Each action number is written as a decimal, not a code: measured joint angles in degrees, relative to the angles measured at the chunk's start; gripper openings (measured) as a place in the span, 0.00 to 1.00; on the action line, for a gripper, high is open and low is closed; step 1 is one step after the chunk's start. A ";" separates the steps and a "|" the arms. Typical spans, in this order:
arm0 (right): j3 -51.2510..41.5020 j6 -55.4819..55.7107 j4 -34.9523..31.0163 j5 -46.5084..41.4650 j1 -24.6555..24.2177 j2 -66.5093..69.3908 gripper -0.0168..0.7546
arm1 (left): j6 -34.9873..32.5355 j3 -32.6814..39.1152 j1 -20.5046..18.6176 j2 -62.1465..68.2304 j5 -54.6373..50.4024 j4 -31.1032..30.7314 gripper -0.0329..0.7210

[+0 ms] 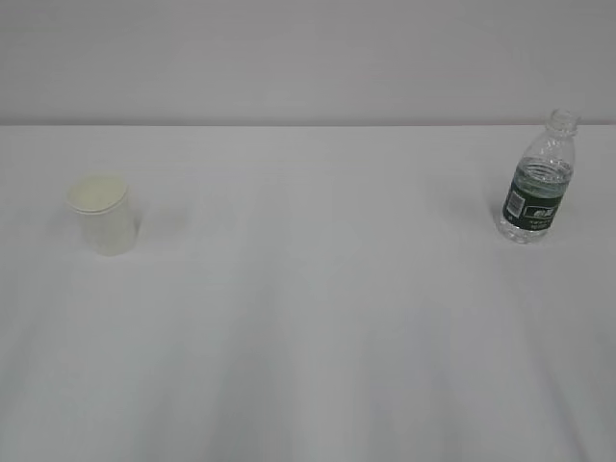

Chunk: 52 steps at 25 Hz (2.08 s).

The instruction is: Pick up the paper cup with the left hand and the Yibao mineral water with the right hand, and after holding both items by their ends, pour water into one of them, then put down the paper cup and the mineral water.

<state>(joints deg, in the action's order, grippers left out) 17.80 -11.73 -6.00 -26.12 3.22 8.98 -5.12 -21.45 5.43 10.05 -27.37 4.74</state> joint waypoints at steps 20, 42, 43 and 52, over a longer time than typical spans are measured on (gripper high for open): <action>-0.02 0.00 0.00 3.23 0.00 1.82 0.78 | -0.03 1.06 0.00 19.28 15.80 3.46 0.83; -0.02 0.00 0.00 19.06 0.00 25.87 0.78 | -0.03 1.06 0.20 41.10 30.63 5.39 0.83; -0.02 0.00 0.00 19.59 0.00 26.96 0.78 | -0.03 1.06 0.50 41.83 31.43 5.29 0.83; -0.02 0.00 0.00 28.07 0.00 37.43 0.78 | -0.03 1.06 3.19 46.81 36.22 3.66 0.78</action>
<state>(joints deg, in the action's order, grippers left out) 17.79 -11.73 -6.00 1.95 3.22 46.41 -5.15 -20.39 8.62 56.85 8.85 8.40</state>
